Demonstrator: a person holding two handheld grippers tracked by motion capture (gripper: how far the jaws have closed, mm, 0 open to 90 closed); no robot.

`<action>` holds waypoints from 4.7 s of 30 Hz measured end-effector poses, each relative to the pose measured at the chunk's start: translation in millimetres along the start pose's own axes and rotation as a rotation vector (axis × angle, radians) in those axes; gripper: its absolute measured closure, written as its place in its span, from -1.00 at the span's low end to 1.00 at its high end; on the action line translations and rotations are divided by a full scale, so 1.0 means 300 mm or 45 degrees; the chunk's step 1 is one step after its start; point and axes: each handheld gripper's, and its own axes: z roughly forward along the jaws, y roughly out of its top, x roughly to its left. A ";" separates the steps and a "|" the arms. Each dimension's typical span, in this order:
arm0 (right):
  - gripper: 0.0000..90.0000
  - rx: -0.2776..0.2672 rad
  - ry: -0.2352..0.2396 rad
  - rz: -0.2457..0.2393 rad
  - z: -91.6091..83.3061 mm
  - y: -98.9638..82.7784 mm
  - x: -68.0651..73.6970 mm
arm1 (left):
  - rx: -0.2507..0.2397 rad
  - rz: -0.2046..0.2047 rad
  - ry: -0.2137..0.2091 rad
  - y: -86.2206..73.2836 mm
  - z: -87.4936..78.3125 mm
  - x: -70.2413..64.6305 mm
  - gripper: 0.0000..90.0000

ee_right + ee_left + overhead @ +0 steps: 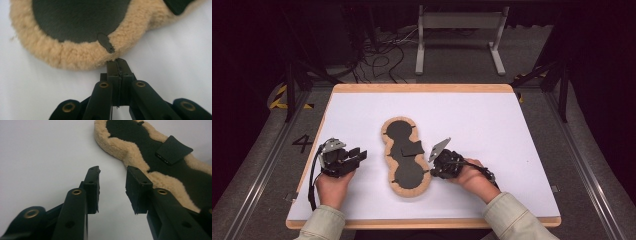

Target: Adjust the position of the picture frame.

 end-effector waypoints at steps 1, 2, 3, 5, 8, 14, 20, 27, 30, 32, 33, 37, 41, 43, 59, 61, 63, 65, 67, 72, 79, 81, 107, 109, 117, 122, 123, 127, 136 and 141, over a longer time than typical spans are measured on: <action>1.00 -0.008 0.015 -0.024 0.007 0.010 0.018 | 0.013 -0.004 -0.010 0.006 0.005 -0.002 0.49; 1.00 -0.016 0.020 -0.035 0.011 0.015 0.027 | 0.015 -0.008 -0.018 0.015 0.016 -0.004 0.53; 1.00 -0.024 0.014 -0.047 0.015 0.019 0.038 | 0.027 -0.006 -0.020 0.025 0.025 -0.006 0.58; 1.00 -0.044 -0.011 -0.028 0.011 0.012 0.038 | 0.037 -0.001 -0.019 0.039 0.041 -0.006 0.65; 1.00 -0.080 -0.090 0.042 -0.014 -0.020 0.029 | 0.064 0.002 -0.008 0.056 0.071 -0.008 0.85; 0.95 -0.191 -0.260 0.086 -0.092 -0.086 0.066 | 0.153 -0.022 0.057 0.085 0.160 -0.009 0.99; 0.92 -0.273 -0.292 0.174 -0.162 -0.156 0.060 | 0.260 0.025 -0.016 0.097 0.231 -0.019 0.98; 0.92 -0.280 -0.312 0.220 -0.193 -0.193 0.062 | 0.274 0.181 0.022 0.126 0.270 -0.080 1.00; 0.92 -0.286 -0.325 0.231 -0.207 -0.213 0.070 | 0.261 0.139 -0.029 0.139 0.289 -0.077 1.00; 0.91 -0.284 -0.334 0.252 -0.218 -0.232 0.076 | 0.253 0.127 -0.062 0.149 0.309 -0.079 1.00; 0.91 -0.286 -0.336 0.257 -0.221 -0.240 0.078 | 0.253 0.127 -0.062 0.149 0.309 -0.079 1.00; 0.91 -0.285 -0.348 0.282 -0.240 -0.275 0.089 | 0.229 0.094 -0.137 0.165 0.357 -0.097 1.00; 0.90 -0.288 -0.354 0.319 -0.261 -0.317 0.110 | 0.256 0.209 -0.209 0.194 0.408 -0.164 1.00; 0.90 -0.289 -0.355 0.329 -0.266 -0.333 0.117 | 0.271 0.260 -0.238 0.206 0.432 -0.210 1.00; 1.00 -0.230 -0.142 0.225 -0.178 -0.291 0.179 | 0.160 0.298 -0.336 0.197 0.352 -0.220 0.74; 1.00 -0.204 -0.102 0.193 -0.156 -0.273 0.180 | 0.141 0.290 -0.342 0.184 0.315 -0.215 0.70; 1.00 -0.159 -0.035 0.127 -0.112 -0.236 0.188 | 0.125 0.282 -0.340 0.162 0.255 -0.198 0.68; 1.00 -0.140 -0.010 0.095 -0.091 -0.212 0.193 | 0.111 0.288 -0.321 0.147 0.220 -0.183 0.65; 1.00 -0.129 0.008 0.074 -0.082 -0.188 0.192 | 0.113 0.287 -0.291 0.129 0.190 -0.166 0.62; 1.00 -0.146 0.075 0.025 -0.036 -0.118 0.188 | 0.112 0.239 -0.224 0.071 0.131 -0.105 0.59; 1.00 -0.193 0.088 -0.061 0.039 -0.008 0.187 | 0.085 0.151 -0.168 0.016 0.050 -0.044 0.59; 1.00 -0.213 0.096 -0.051 0.062 0.022 0.180 | 0.074 0.141 -0.135 0.000 0.032 -0.032 0.65; 1.00 -0.302 -0.094 0.081 -0.096 0.202 -0.061 | 0.034 0.154 -0.130 0.012 0.045 -0.025 0.70; 1.00 -0.308 -0.128 0.107 -0.102 0.214 -0.106 | 0.039 0.155 -0.128 0.010 0.045 -0.024 0.70; 1.00 -0.270 -0.259 0.190 -0.081 0.239 -0.277 | 0.037 0.160 -0.124 0.003 0.031 -0.022 0.70; 1.00 -0.199 -0.284 0.243 -0.008 0.251 -0.362 | 0.038 0.165 -0.131 0.004 0.039 -0.024 0.70; 1.00 -0.194 -0.292 0.260 0.005 0.252 -0.374 | 0.041 0.164 -0.132 0.004 0.039 -0.025 0.70; 1.00 -0.177 -0.341 0.275 0.052 0.260 -0.405 | 0.048 0.177 -0.140 0.005 0.044 -0.025 0.70; 1.00 -0.095 -0.333 0.390 0.108 0.243 -0.442 | 0.052 0.184 -0.157 0.005 0.051 -0.026 0.71; 1.00 -0.032 -0.341 0.373 0.088 0.227 -0.429 | 0.048 0.180 -0.163 0.005 0.044 -0.019 0.71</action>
